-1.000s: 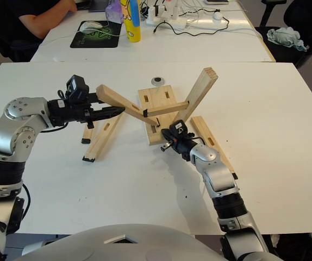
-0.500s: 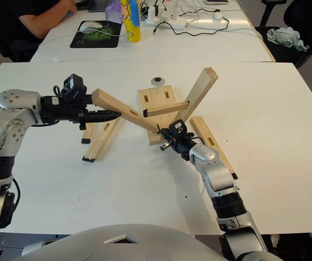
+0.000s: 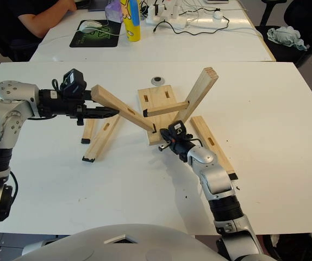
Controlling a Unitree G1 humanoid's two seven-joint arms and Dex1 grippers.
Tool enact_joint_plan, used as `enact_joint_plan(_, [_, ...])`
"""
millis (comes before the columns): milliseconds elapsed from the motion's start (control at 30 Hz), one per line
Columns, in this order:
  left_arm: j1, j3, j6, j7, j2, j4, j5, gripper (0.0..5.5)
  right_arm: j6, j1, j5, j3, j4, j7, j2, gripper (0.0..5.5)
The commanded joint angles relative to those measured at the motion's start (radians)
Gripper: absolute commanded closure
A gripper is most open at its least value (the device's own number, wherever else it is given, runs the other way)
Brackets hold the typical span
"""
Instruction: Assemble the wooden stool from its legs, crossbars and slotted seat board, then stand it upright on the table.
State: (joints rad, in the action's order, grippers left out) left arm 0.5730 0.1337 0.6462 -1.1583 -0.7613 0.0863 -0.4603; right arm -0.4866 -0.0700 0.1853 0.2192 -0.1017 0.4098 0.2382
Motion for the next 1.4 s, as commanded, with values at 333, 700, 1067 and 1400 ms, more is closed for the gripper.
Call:
enact_joint_plan(333, [0.082, 0.058, 0.039, 0.016, 0.058, -0.011, 0.032, 3.47, -0.086, 0.052, -0.038, 0.044, 0.078, -0.019, -0.017, 5.5])
enact_joint_plan(700, [-0.04, 0.098, 0.001, 0.092, 0.154, -0.024, 0.062, 3.47, -0.108, 0.048, -0.036, 0.058, 0.083, -0.001, -0.006, 5.5])
enact_joint_plan(1067, [-0.058, 0.138, 0.011, 0.155, 0.21, -0.004, 0.064, 3.47, -0.118, 0.044, -0.027, 0.058, 0.092, 0.005, -0.002, 5.5])
enact_joint_plan(1400, [-0.018, 0.195, -0.034, 0.128, 0.242, -0.126, 0.112, 3.47, -0.133, 0.035, -0.009, 0.046, 0.112, 0.009, -0.013, 5.5])
